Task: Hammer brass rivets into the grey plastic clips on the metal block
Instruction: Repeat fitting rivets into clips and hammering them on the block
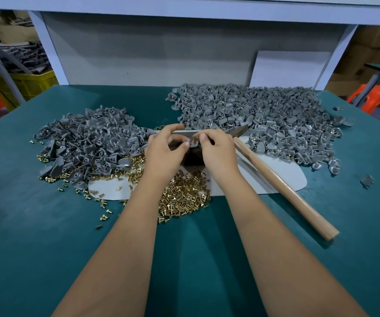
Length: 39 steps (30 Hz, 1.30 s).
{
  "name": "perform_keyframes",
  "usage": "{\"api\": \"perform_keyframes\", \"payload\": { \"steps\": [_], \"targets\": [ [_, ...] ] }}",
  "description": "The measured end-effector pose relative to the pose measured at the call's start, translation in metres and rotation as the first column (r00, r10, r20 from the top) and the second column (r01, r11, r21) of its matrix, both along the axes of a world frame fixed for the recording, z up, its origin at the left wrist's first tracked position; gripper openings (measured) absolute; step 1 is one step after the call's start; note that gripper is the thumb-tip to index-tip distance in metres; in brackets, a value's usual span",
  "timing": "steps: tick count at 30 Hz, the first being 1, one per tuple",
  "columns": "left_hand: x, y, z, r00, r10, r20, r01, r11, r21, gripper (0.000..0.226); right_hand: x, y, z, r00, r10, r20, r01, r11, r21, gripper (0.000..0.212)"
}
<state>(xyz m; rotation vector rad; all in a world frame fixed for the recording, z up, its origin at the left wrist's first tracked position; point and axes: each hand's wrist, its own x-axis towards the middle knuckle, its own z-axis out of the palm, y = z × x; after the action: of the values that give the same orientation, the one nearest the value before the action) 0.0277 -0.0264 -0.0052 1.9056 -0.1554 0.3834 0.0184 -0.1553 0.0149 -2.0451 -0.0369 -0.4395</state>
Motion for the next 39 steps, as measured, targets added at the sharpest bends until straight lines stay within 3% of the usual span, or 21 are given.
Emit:
{"api": "perform_keyframes", "payload": {
  "steps": [3, 8, 16, 23, 33, 39],
  "targets": [
    [-0.001, 0.000, 0.000, 1.000, 0.005, -0.001, -0.005, 1.000, 0.000, 0.036, 0.000, 0.000, 0.002, 1.000, 0.010, -0.020, -0.009, 0.999, 0.051, 0.022],
    [-0.002, -0.001, 0.001, 1.000, 0.011, 0.021, -0.011, 1.000, 0.003, 0.038, -0.002, 0.001, 0.001, 0.999, -0.023, 0.042, 0.026, 0.997, -0.069, 0.009],
    [0.000, 0.000, 0.000, 1.000, -0.013, 0.018, 0.013, 1.000, -0.022, 0.039, -0.002, 0.006, 0.003, 0.995, -0.078, 0.065, 0.086, 0.987, -0.135, 0.007],
    [0.001, 0.000, -0.001, 0.998, -0.017, 0.056, 0.017, 1.000, -0.009, 0.041, 0.001, 0.015, 0.001, 0.960, -0.247, 0.129, 0.277, 0.900, -0.338, 0.009],
    [0.002, -0.001, -0.002, 0.999, -0.019, 0.051, 0.020, 1.000, -0.024, 0.042, -0.001, 0.016, -0.002, 0.966, -0.153, 0.210, 0.196, 0.960, -0.198, 0.011],
    [0.002, -0.001, -0.001, 0.998, -0.017, 0.053, 0.018, 1.000, -0.018, 0.041, 0.001, 0.013, 0.001, 0.977, -0.121, 0.173, 0.157, 0.964, -0.213, 0.011]
  ]
}}
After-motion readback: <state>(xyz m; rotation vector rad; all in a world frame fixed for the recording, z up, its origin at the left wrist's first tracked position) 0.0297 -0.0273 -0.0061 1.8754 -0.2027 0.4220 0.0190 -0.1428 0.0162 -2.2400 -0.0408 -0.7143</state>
